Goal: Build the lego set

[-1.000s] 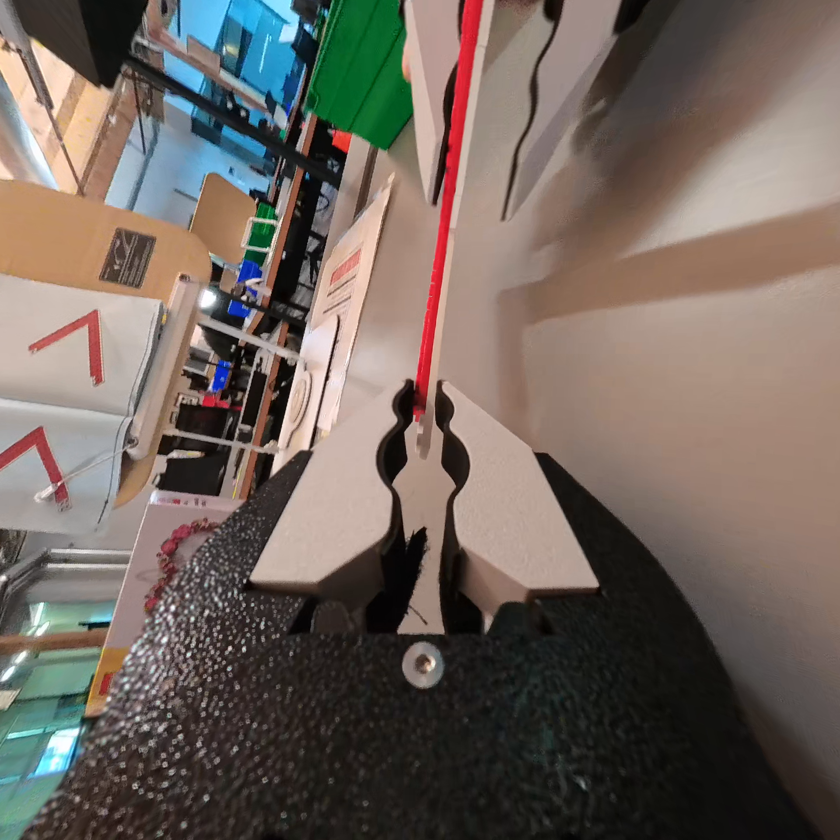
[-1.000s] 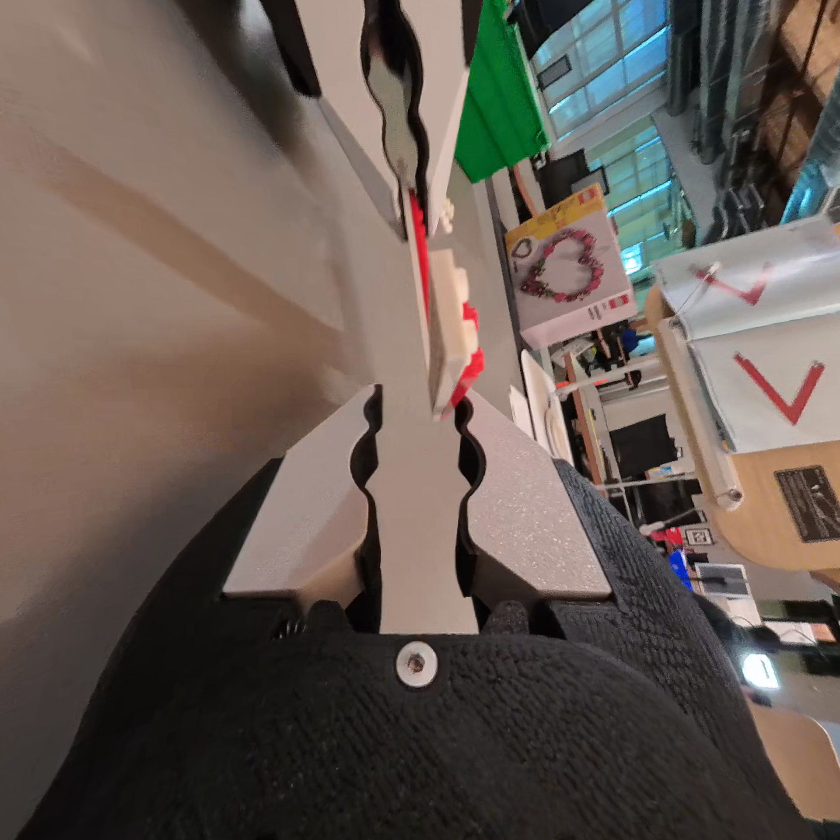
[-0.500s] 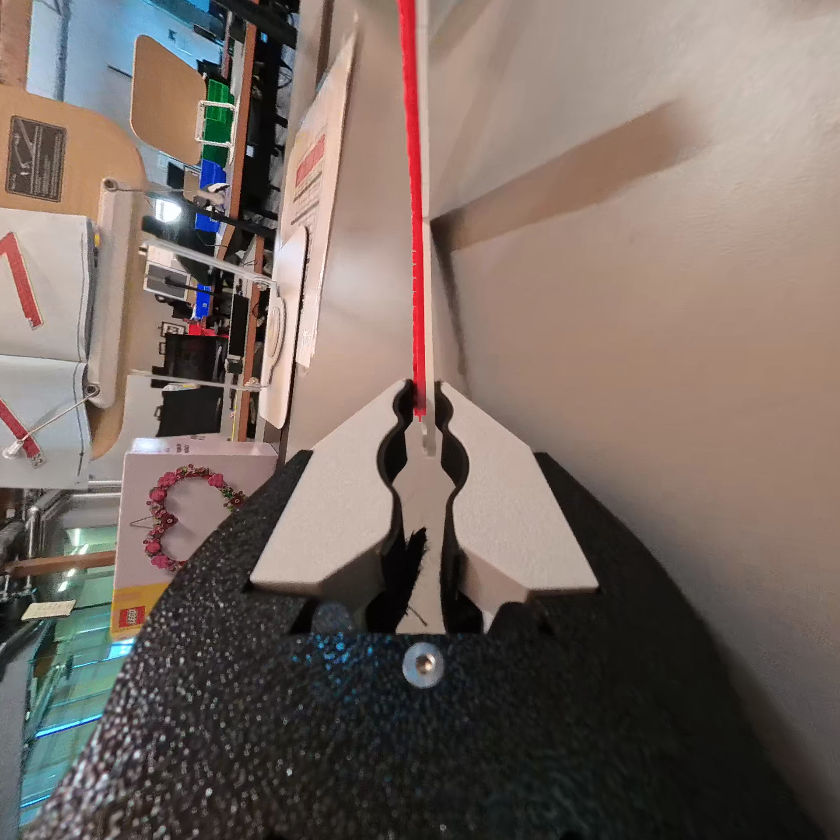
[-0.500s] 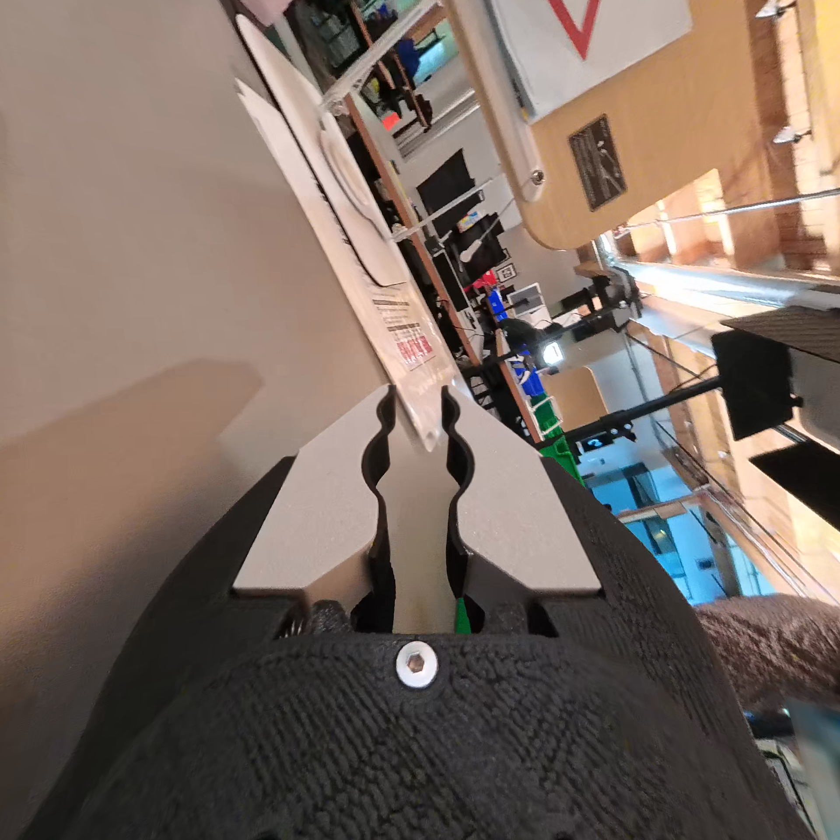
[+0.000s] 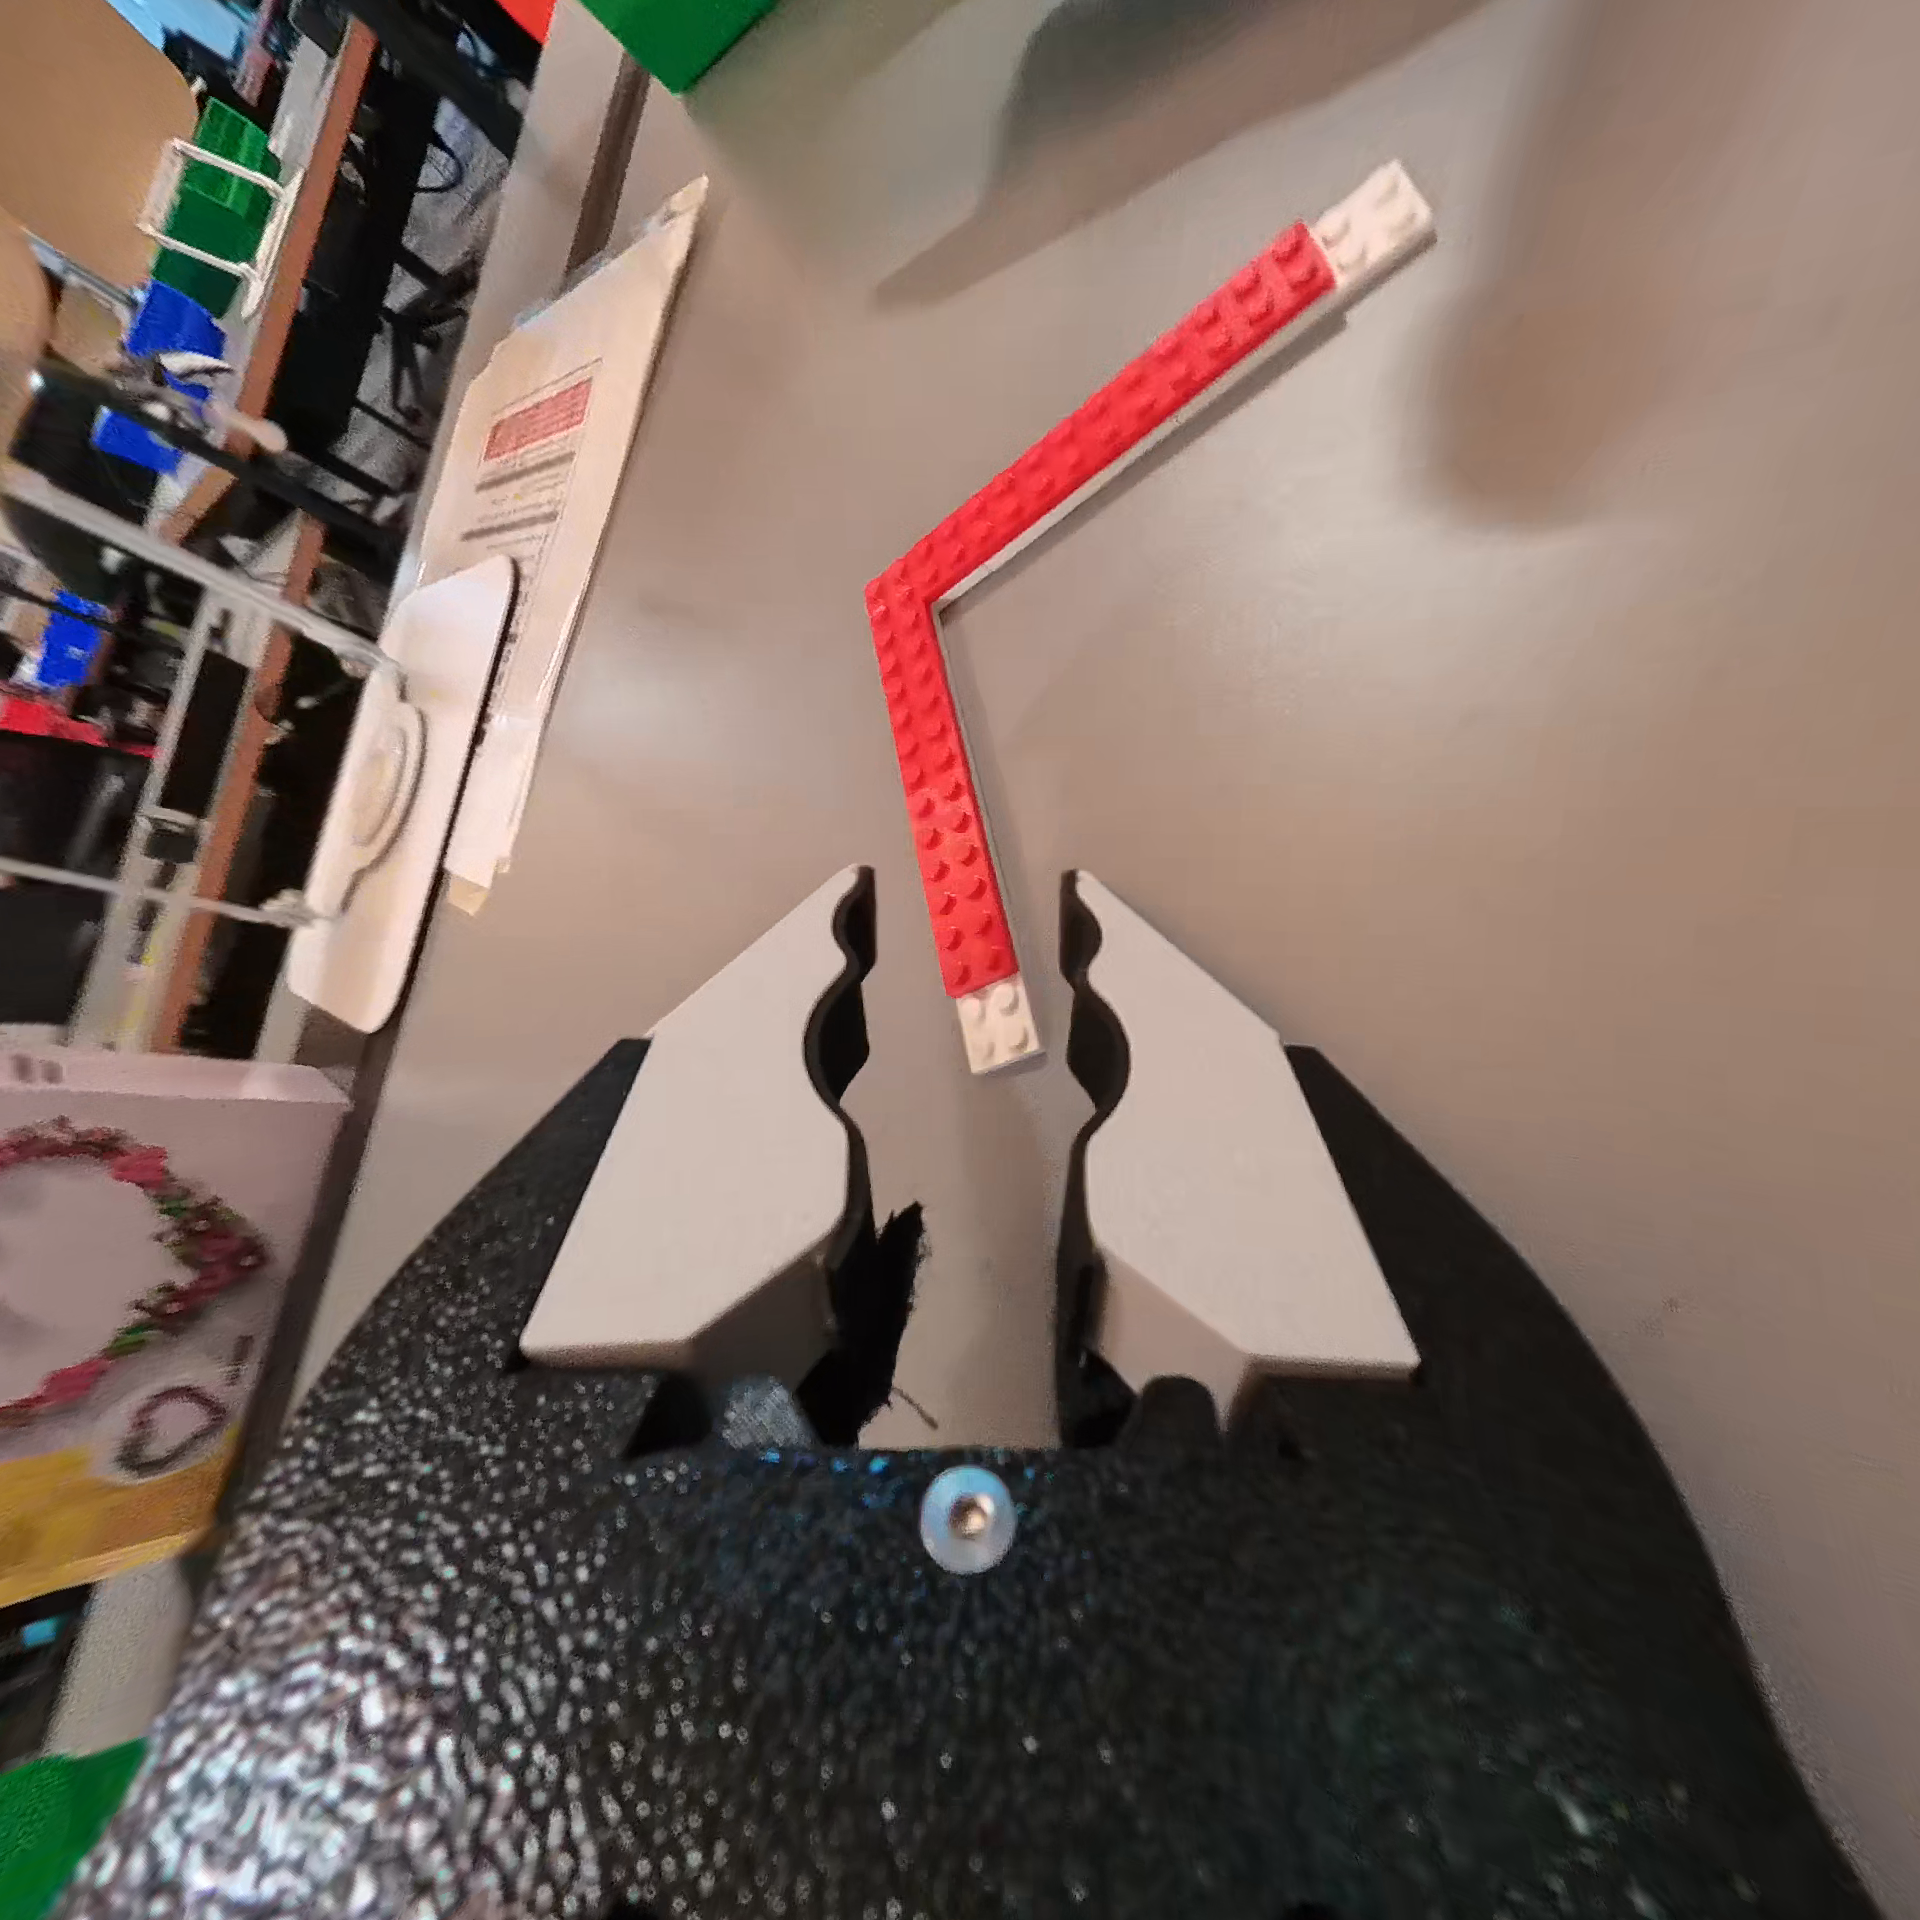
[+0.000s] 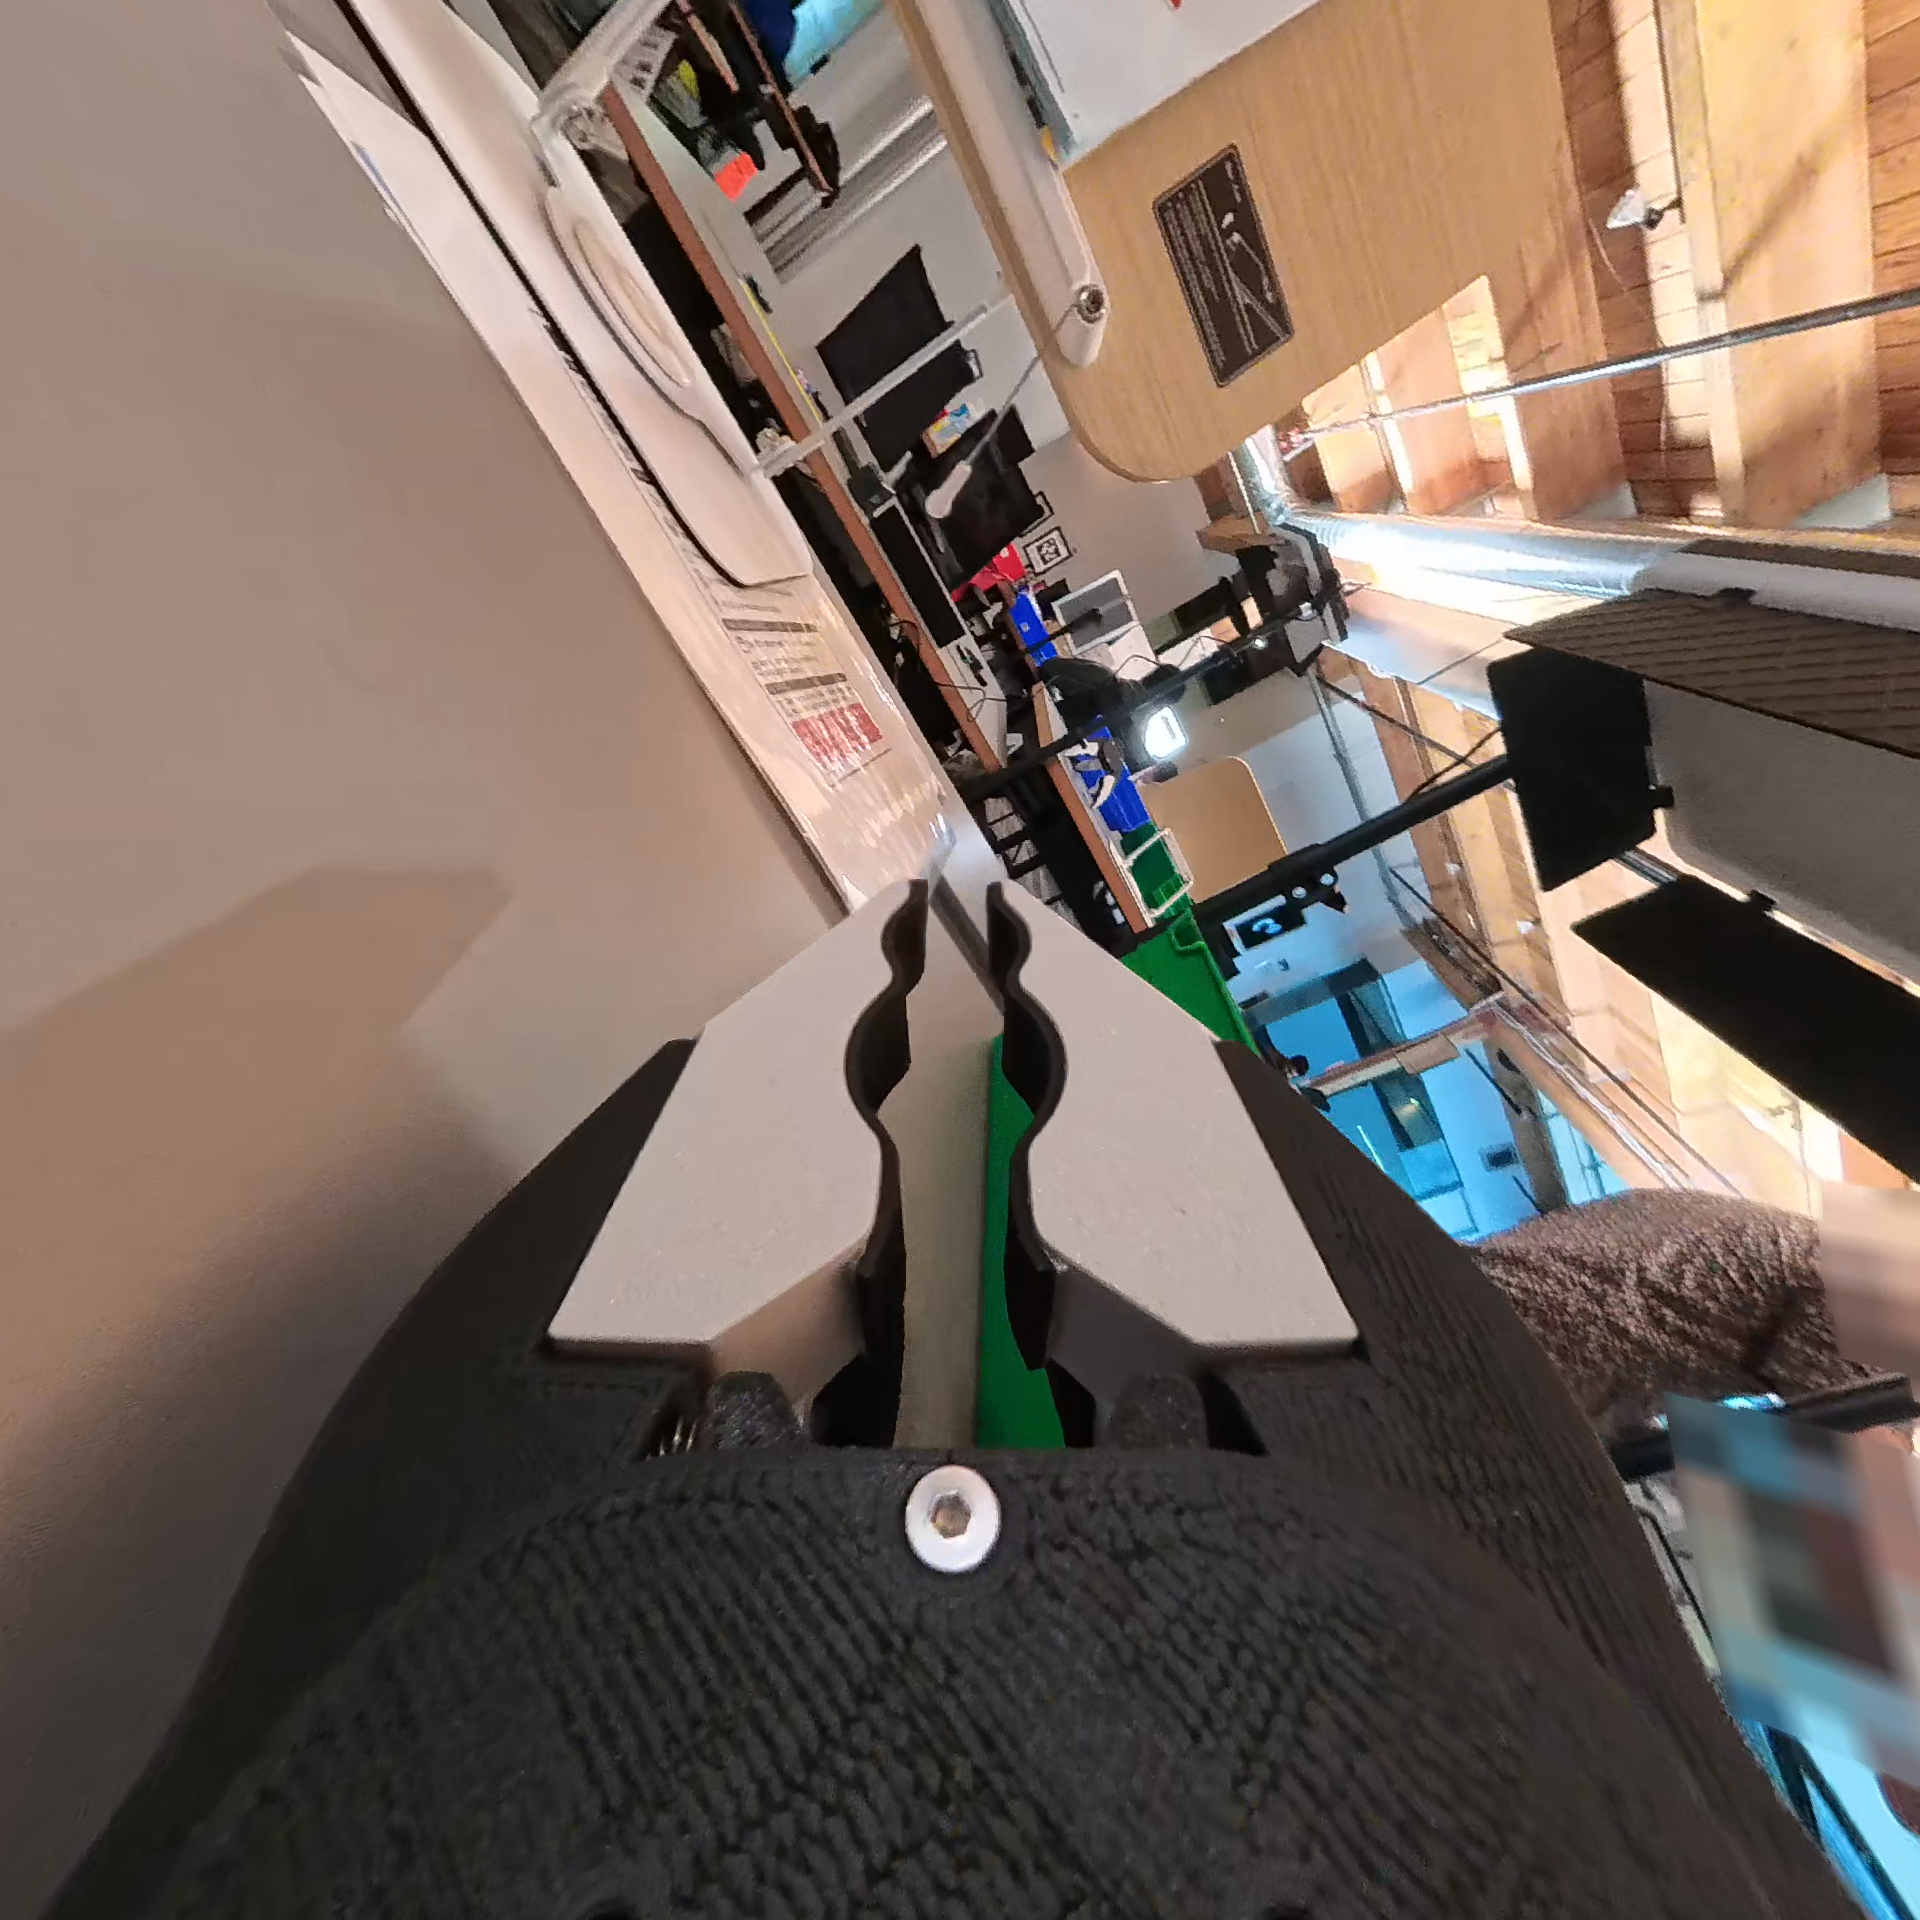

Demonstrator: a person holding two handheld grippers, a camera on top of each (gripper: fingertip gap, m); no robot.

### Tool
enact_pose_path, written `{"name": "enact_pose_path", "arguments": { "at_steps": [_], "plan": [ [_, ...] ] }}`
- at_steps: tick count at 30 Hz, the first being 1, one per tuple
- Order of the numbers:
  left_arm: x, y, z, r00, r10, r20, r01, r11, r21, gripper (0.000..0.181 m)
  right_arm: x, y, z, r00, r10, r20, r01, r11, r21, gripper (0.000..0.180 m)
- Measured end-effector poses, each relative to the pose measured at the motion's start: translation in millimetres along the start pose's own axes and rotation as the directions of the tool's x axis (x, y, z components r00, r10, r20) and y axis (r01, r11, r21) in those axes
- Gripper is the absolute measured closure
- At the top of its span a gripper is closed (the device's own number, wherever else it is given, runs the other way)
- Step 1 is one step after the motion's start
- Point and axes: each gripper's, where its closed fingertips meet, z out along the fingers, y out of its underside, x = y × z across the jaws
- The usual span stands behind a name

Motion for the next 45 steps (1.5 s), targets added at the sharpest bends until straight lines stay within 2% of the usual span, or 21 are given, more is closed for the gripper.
{"name": "enact_pose_path", "arguments": {
  "at_steps": [4,6,7,10,13,15,18,22,24,28,33,39,45],
  "plan": [
    [-27,-8,-13,0.971,-0.237,0.02,0.232,0.962,0.145,0.141,11,2,-3,0.998,0.029,-0.051,-0.03,1.0,-0.005,0.17],
    [-58,-11,-23,0.916,-0.381,0.128,0.334,0.899,0.284,0.133,16,-1,-6,0.996,0.063,-0.069,-0.062,0.998,0.02,0.17],
    [-73,-12,-32,0.873,-0.452,0.181,0.367,0.855,0.366,0.135,17,-5,-9,0.994,0.089,-0.067,-0.086,0.995,0.049,0.17],
    [-102,-19,-64,0.766,-0.583,0.271,0.344,0.728,0.594,0.143,24,-21,-21,0.974,0.214,-0.07,-0.204,0.97,0.13,0.171],
    [-113,-21,-87,0.721,-0.595,0.356,0.246,0.7,0.671,0.166,31,-38,-33,0.924,0.376,-0.061,-0.357,0.911,0.204,0.176],
    [-113,-21,-92,0.712,-0.587,0.384,0.211,0.701,0.681,0.18,33,-49,-40,0.882,0.469,-0.048,-0.445,0.861,0.246,0.18],
    [-110,-21,-87,0.719,-0.574,0.391,0.196,0.707,0.679,0.181,21,-74,-47,0.834,0.547,0.066,-0.539,0.785,0.304,0.18],
    [-108,-16,-90,0.719,-0.582,0.38,0.21,0.703,0.68,0.181,2,-97,-50,0.82,0.521,0.236,-0.572,0.747,0.339,0.18],
    [-109,-13,-92,0.712,-0.588,0.382,0.213,0.701,0.681,0.181,-1,-99,-51,0.808,0.522,0.273,-0.589,0.734,0.339,0.18],
    [-111,-9,-94,0.705,-0.587,0.398,0.208,0.708,0.675,0.181,0,-96,-52,0.806,0.529,0.267,-0.592,0.736,0.328,0.18],
    [-111,-8,-94,0.705,-0.597,0.383,0.218,0.696,0.684,0.181,-4,-105,-60,0.874,0.434,0.22,-0.486,0.791,0.372,0.18],
    [-105,-13,-89,0.741,-0.565,0.363,0.203,0.704,0.68,0.181,-13,-112,-57,0.906,0.358,0.225,-0.421,0.814,0.401,0.18],
    [-103,-15,-88,0.752,-0.558,0.35,0.205,0.703,0.681,0.181,-4,-105,-53,0.884,0.415,0.216,-0.467,0.794,0.39,0.18]
  ]
}}
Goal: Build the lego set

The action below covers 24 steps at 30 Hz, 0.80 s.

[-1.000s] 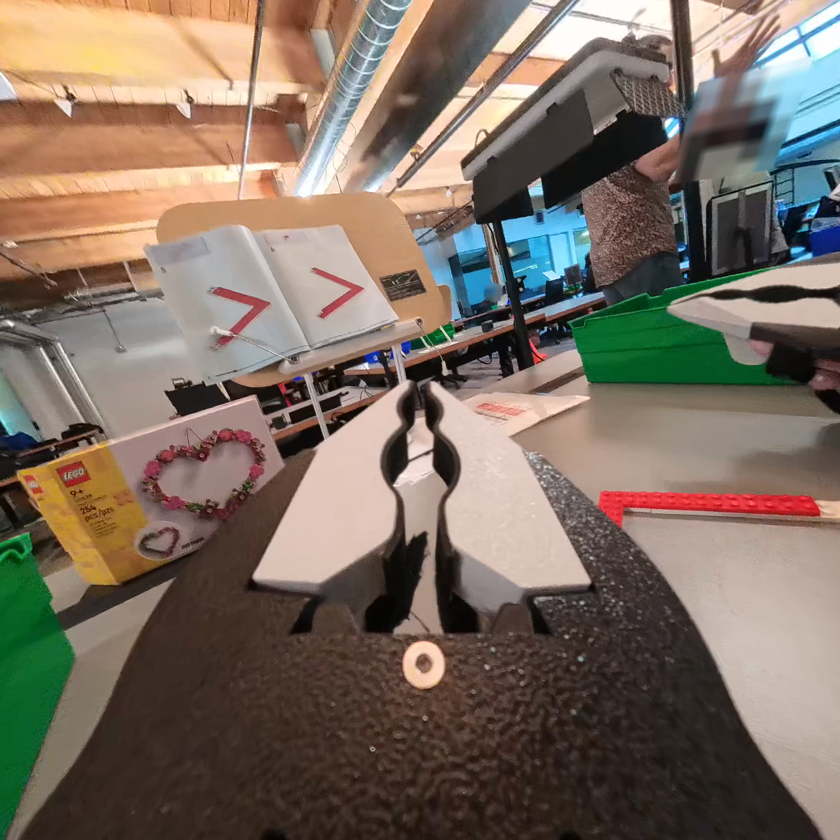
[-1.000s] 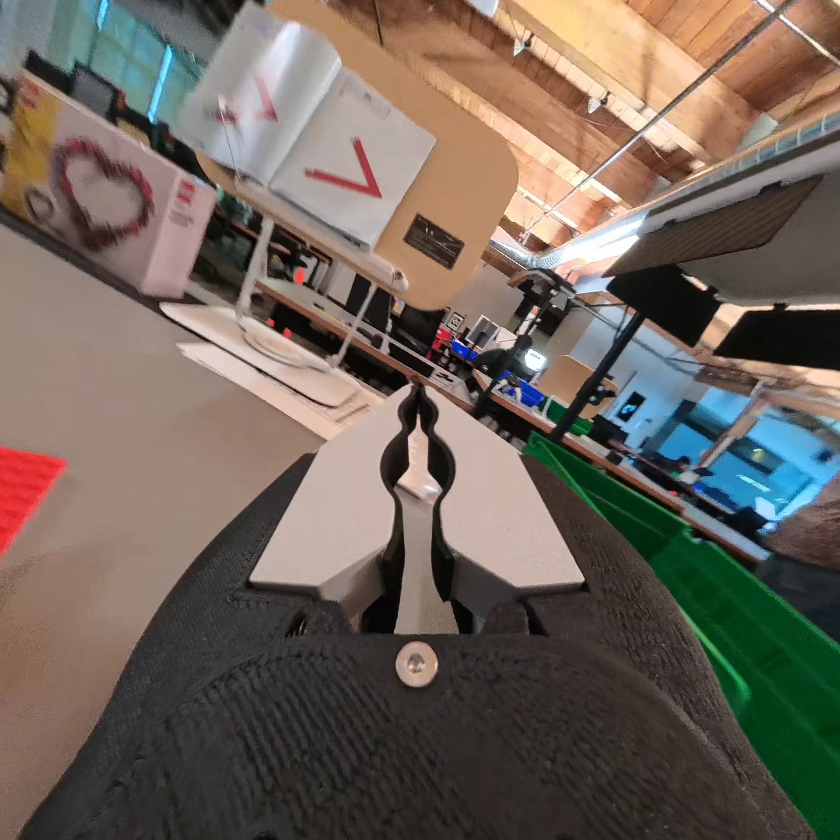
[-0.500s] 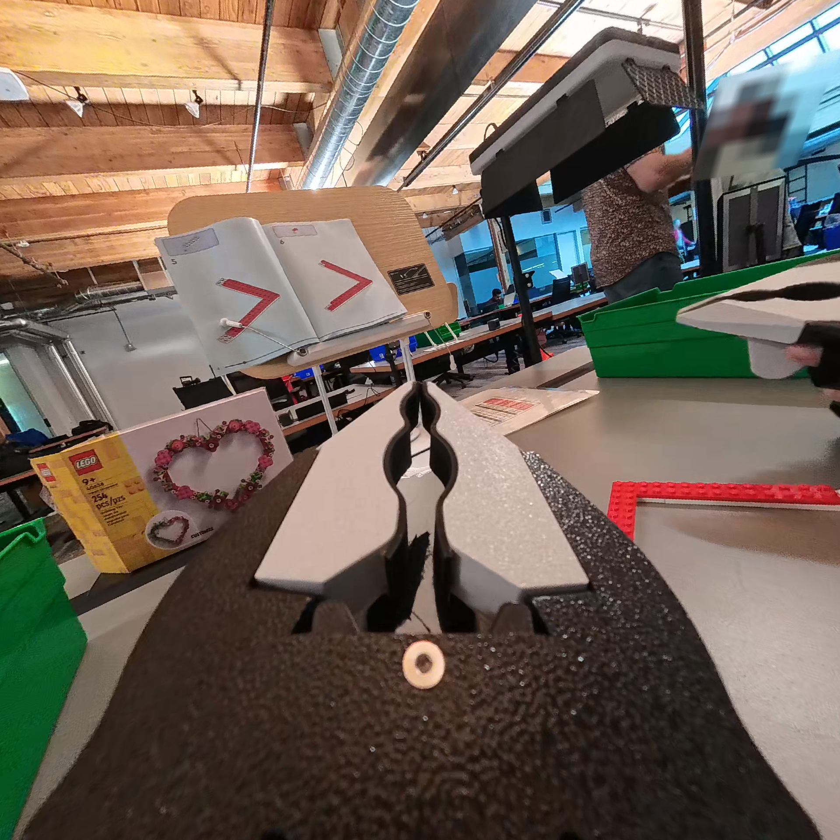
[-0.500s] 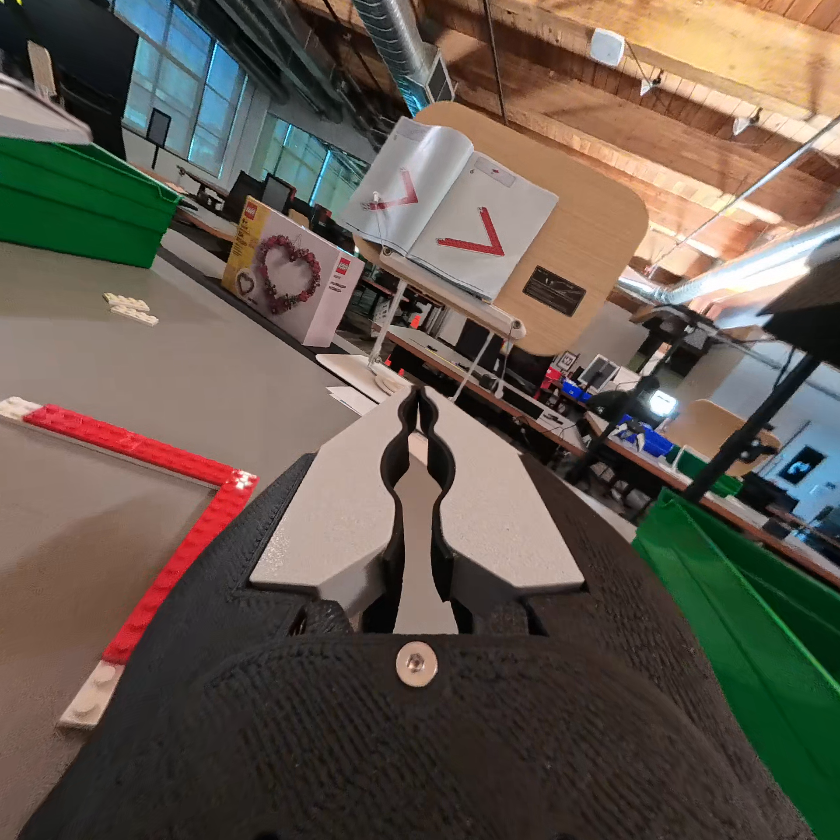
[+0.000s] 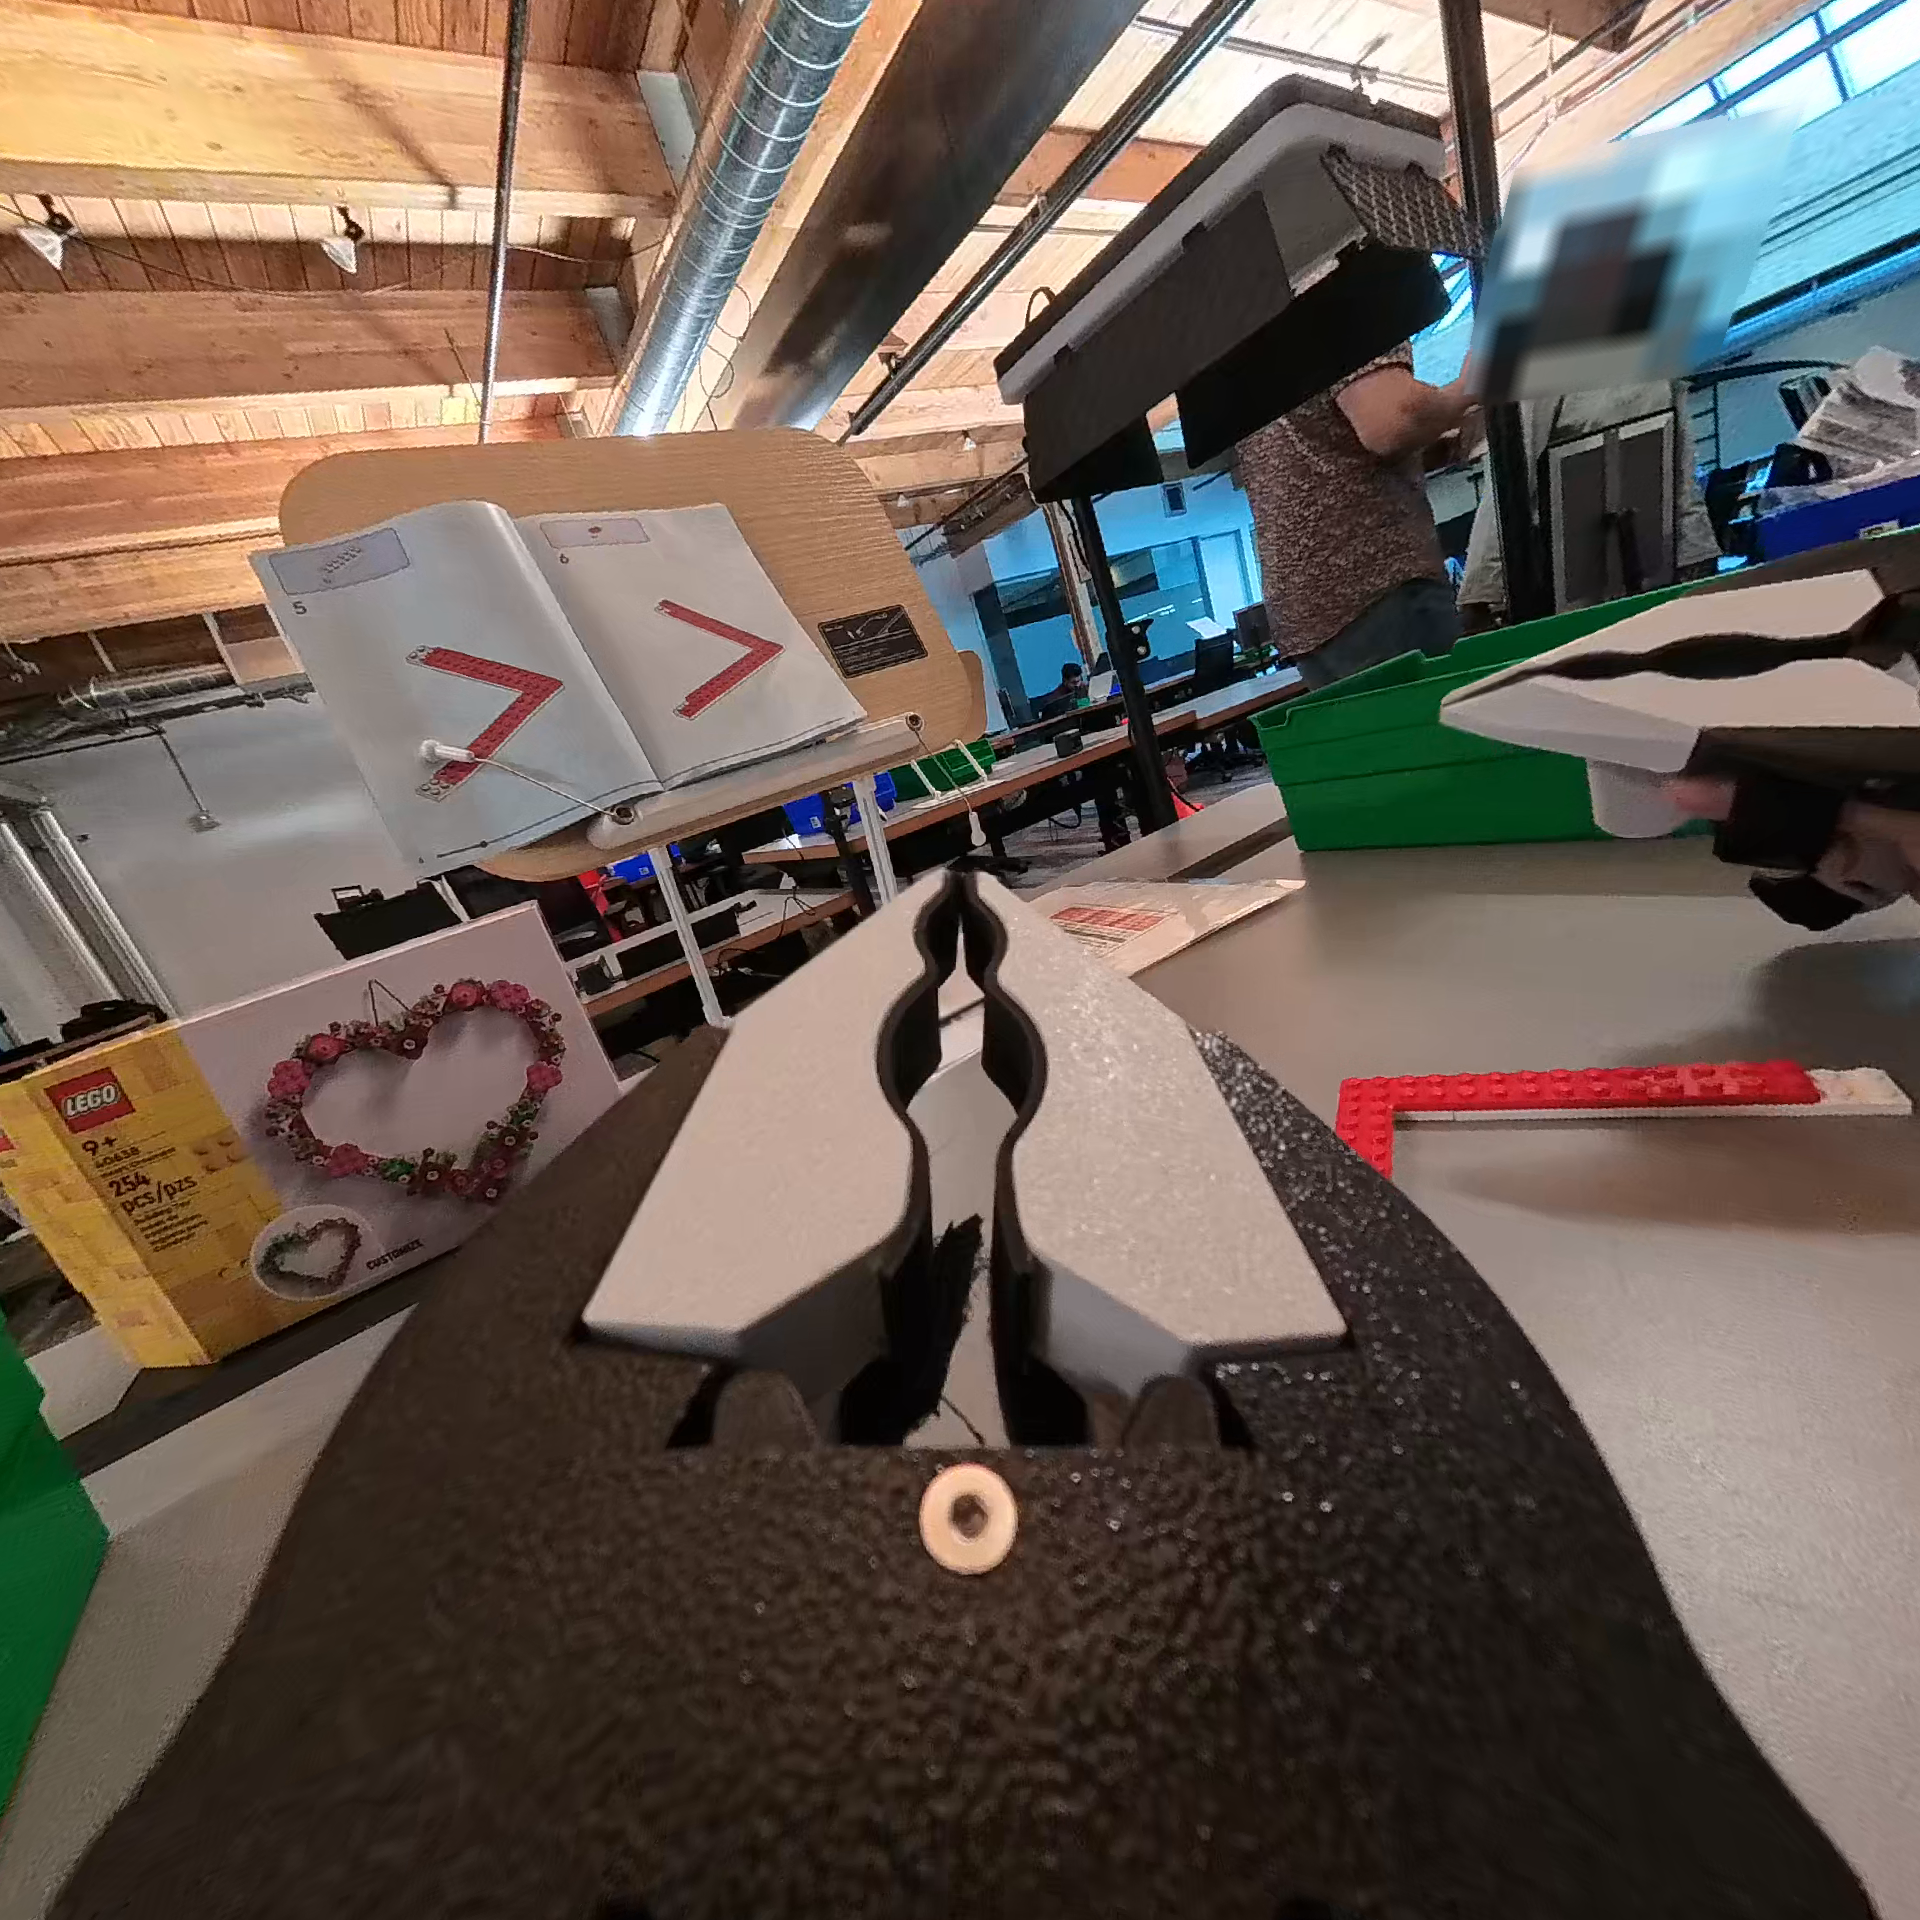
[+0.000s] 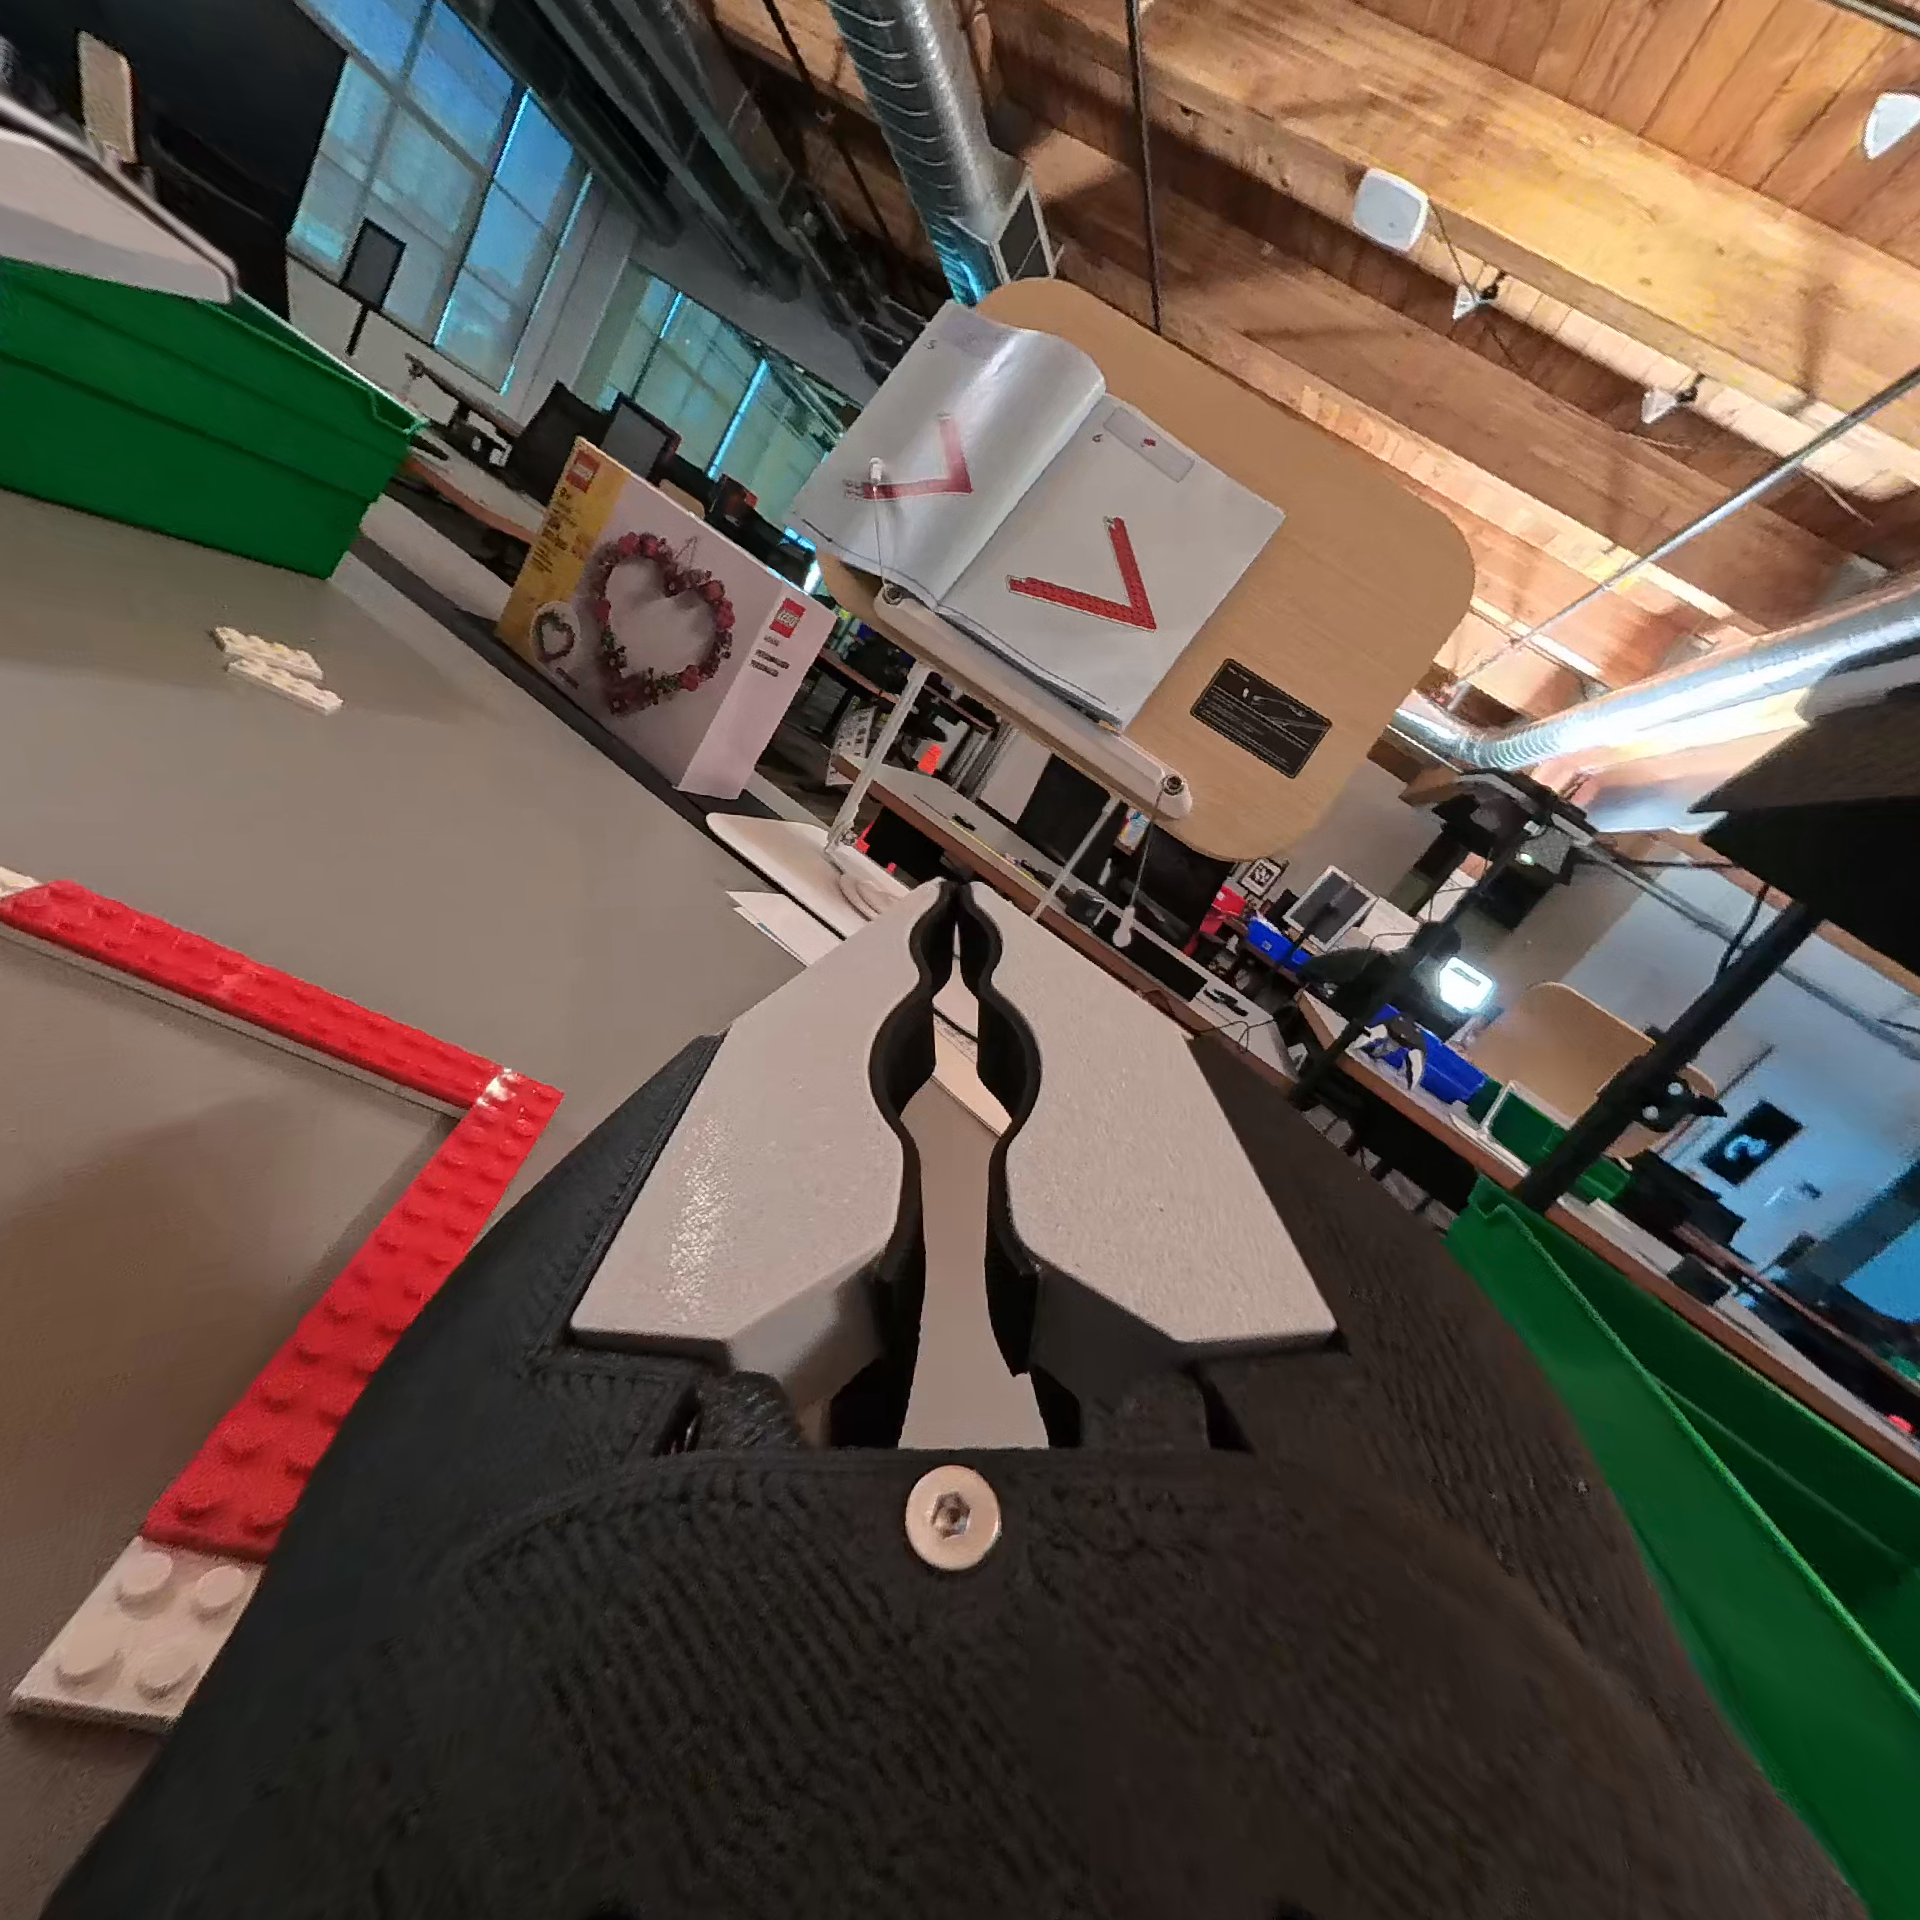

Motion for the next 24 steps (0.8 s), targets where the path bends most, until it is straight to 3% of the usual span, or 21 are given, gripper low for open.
{"name": "enact_pose_path", "arguments": {
  "at_steps": [24],
  "plan": [
    [-8,2,-1,0.999,-0.046,0.023,0.046,0.999,0.004,0.181,6,4,-1,0.999,0.031,-0.024,-0.032,0.999,-0.016,0.18]
  ]
}}
